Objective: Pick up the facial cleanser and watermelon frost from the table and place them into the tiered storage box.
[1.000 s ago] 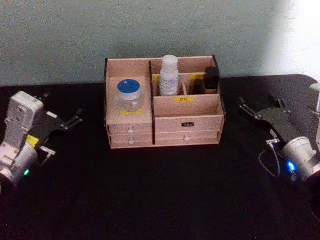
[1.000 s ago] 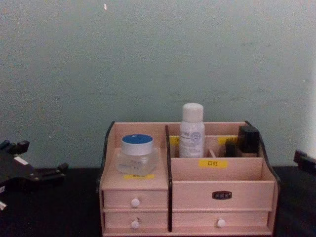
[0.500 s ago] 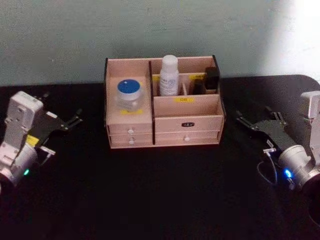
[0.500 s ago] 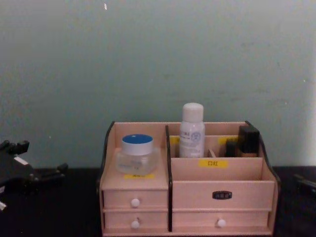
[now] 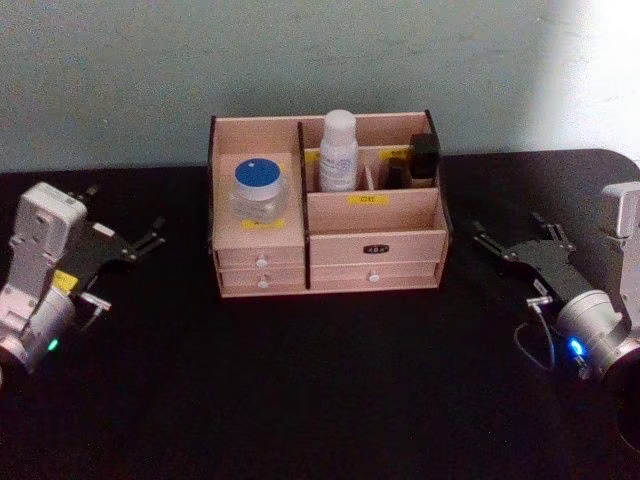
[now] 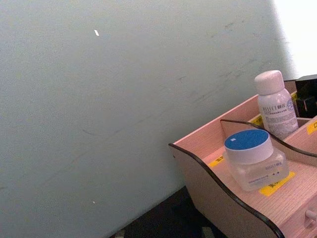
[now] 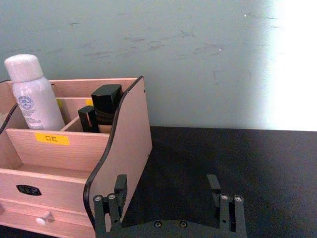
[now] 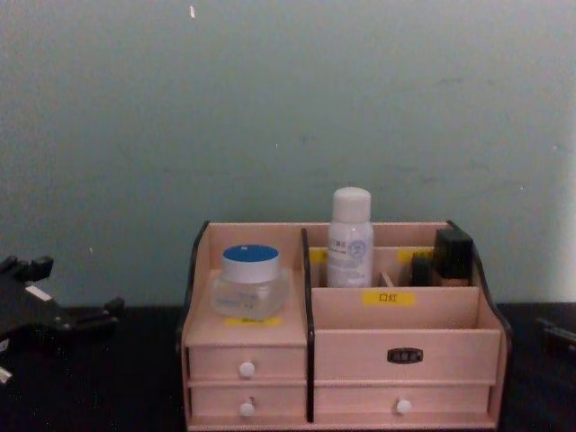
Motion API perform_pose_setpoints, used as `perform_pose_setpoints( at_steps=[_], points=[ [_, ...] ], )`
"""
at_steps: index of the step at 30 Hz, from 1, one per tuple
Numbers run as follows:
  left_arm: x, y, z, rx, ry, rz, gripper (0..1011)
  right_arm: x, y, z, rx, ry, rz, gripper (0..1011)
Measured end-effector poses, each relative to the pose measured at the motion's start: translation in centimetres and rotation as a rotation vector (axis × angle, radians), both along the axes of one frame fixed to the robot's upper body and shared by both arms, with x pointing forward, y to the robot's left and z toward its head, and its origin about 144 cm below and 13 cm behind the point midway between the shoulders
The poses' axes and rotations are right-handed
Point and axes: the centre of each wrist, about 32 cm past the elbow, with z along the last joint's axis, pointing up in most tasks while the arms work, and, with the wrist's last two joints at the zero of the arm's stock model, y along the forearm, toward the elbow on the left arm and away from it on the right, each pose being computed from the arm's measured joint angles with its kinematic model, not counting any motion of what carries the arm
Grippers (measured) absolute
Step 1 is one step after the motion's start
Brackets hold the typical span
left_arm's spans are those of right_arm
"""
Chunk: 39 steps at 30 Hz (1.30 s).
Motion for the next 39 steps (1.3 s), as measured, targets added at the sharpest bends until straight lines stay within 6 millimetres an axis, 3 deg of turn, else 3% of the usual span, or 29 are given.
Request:
perform_pose_setpoints(
  at_steps=[39],
  points=[
    [0.00,0.00,0.00,0.000,0.000,0.000,1001,-0.01,0.01,0.00,0.002,-0.001,0.000,1003]
  ],
)
